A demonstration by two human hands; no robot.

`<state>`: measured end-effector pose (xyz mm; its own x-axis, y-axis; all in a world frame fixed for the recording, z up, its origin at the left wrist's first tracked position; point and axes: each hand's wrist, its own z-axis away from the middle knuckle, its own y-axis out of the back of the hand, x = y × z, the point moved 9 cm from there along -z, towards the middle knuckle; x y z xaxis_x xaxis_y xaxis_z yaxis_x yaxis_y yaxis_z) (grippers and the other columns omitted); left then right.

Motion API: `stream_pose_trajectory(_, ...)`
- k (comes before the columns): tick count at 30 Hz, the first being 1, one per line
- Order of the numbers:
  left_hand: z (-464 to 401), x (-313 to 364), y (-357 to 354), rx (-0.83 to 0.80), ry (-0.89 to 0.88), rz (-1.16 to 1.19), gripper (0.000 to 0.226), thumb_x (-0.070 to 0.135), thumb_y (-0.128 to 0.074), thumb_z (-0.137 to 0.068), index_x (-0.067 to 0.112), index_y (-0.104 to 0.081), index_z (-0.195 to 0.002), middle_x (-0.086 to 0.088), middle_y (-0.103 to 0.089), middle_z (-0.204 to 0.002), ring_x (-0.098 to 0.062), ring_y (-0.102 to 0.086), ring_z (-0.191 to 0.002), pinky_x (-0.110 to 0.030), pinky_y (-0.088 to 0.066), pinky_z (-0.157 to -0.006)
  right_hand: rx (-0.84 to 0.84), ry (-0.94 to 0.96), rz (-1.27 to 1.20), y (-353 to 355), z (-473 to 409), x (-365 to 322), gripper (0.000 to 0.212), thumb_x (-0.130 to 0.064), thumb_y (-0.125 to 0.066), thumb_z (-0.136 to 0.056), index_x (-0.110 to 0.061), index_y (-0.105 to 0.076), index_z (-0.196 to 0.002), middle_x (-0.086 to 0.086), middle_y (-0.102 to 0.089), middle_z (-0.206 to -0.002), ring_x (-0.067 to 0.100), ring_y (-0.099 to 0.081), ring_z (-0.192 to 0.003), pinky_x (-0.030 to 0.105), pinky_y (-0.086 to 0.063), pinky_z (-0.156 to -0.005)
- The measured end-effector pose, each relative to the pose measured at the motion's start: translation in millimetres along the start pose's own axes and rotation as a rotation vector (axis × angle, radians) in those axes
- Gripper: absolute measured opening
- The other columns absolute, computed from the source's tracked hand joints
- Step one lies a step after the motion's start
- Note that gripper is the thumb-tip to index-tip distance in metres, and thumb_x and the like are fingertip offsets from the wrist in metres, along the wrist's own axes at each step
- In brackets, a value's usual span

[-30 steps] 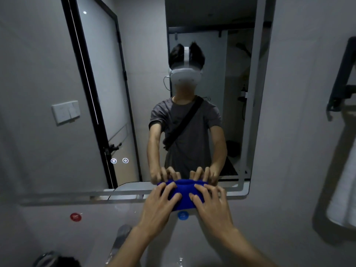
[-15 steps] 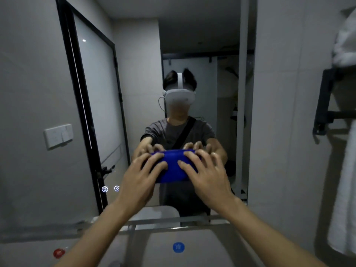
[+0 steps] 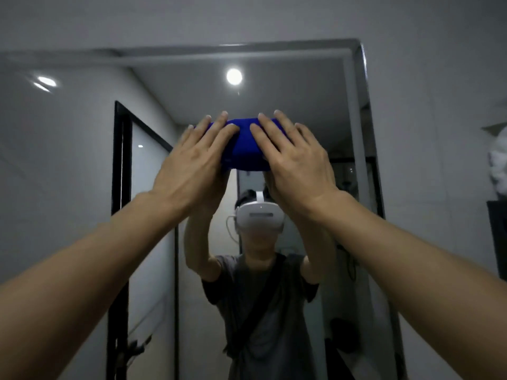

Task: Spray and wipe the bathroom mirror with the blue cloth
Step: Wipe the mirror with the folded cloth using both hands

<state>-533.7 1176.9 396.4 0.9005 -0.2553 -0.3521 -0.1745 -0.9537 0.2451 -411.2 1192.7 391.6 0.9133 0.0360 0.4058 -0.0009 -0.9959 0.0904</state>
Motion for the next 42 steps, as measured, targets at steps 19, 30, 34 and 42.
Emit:
stream_pose_trajectory(19,-127.6,-85.8,16.5,0.027,0.067,-0.102,0.087,0.018,-0.063,-0.093,0.024,-0.006,-0.158,-0.009,-0.003,-0.168,-0.032,-0.005,-0.153,-0.048,-0.009,-0.122,0.054,-0.094,-0.07,5.9,-146.4,29.2,0.061,-0.023,-0.044,-0.104,-0.016,-0.015,-0.157,0.008,-0.013,-0.164,0.033,-0.007,-0.151,0.05,-0.02,-0.118)
stream_pose_trajectory(30,-104.4,-125.6,26.1,0.001,0.097,-0.124,0.081,0.019,-0.057,-0.098,0.026,-0.004,-0.159,-0.004,0.0,-0.168,-0.029,-0.002,-0.153,-0.05,-0.009,-0.122,0.061,-0.108,-0.084,4.5,-161.8,-15.2,0.062,-0.025,-0.044,-0.104,-0.015,-0.015,-0.157,0.011,-0.015,-0.163,0.035,-0.008,-0.15,0.05,-0.017,-0.12)
stream_pose_trajectory(34,-91.1,-153.5,30.6,-0.024,0.101,-0.147,0.081,0.019,-0.057,-0.098,0.026,-0.004,-0.159,-0.005,0.001,-0.168,-0.03,-0.002,-0.153,-0.05,-0.009,-0.121,0.06,-0.113,-0.094,1.4,-171.5,-44.2,0.064,-0.026,-0.047,-0.103,-0.016,-0.014,-0.156,0.011,-0.014,-0.163,0.035,-0.007,-0.15,0.052,-0.018,-0.119)
stream_pose_trajectory(42,-67.4,-168.0,27.6,-0.052,0.084,-0.105,0.078,0.026,-0.054,-0.099,0.025,-0.004,-0.159,-0.009,-0.002,-0.168,-0.033,-0.004,-0.152,-0.049,-0.009,-0.121,-0.012,-0.089,-0.074,-2.0,-164.0,-66.7,0.073,-0.03,-0.05,-0.1,-0.018,-0.007,-0.158,0.011,-0.008,-0.164,0.034,-0.004,-0.15,0.052,-0.016,-0.121)
